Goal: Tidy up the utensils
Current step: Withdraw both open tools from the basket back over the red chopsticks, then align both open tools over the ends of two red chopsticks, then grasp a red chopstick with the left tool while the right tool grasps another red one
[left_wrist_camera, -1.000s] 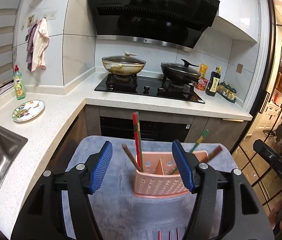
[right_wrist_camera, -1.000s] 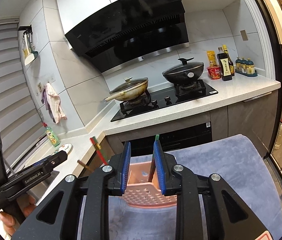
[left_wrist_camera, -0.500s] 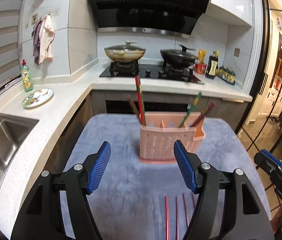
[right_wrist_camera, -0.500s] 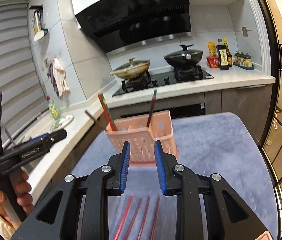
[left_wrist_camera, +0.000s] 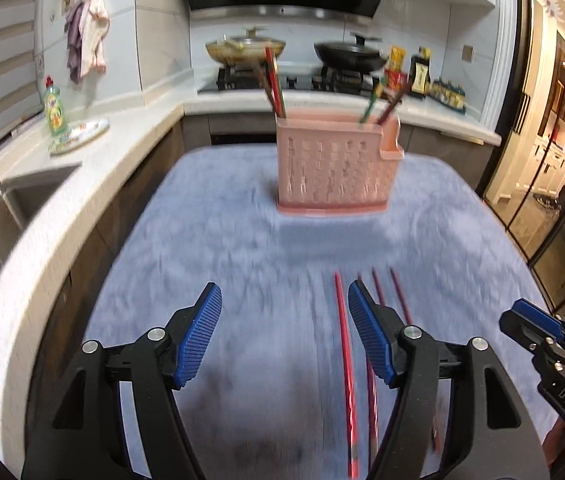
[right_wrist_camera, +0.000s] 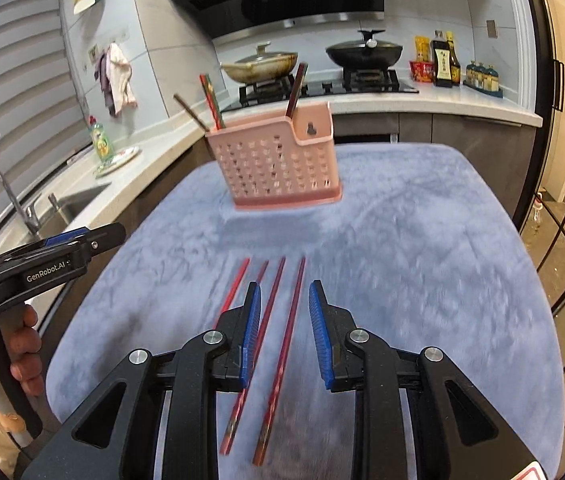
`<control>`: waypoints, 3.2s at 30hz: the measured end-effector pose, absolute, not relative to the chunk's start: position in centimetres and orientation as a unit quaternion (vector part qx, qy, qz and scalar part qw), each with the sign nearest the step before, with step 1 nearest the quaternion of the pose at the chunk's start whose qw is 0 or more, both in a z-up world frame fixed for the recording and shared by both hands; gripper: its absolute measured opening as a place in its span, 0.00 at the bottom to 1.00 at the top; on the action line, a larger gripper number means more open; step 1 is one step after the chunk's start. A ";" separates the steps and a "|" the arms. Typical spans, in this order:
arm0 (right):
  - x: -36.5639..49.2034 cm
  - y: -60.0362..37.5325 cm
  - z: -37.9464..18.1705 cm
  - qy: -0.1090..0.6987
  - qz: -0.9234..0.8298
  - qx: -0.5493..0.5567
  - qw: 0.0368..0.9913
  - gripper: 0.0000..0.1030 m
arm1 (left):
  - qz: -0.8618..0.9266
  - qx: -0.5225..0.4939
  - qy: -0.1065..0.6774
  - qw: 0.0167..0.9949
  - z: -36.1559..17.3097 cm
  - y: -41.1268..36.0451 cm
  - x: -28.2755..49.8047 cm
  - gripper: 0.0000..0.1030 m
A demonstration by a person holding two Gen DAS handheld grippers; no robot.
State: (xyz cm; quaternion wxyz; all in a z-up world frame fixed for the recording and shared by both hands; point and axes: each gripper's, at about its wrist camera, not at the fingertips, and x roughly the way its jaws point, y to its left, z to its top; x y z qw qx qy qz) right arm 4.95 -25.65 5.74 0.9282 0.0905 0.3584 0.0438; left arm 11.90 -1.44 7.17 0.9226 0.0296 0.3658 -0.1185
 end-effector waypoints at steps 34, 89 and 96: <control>1.6 -22.8 -3.4 0.458 0.056 0.082 0.884 0.14 | -0.156 0.052 0.479 0.862 -2.8 -2.6 5.7 0.65; 4.1 -27.9 8.8 0.328 0.027 0.117 0.937 0.07 | -0.180 -0.022 0.414 0.892 7.7 -0.5 9.7 0.07; 7.0 -29.1 12.2 0.284 0.026 0.123 0.950 0.07 | -0.175 -0.026 0.384 0.906 10.8 -0.6 12.5 0.07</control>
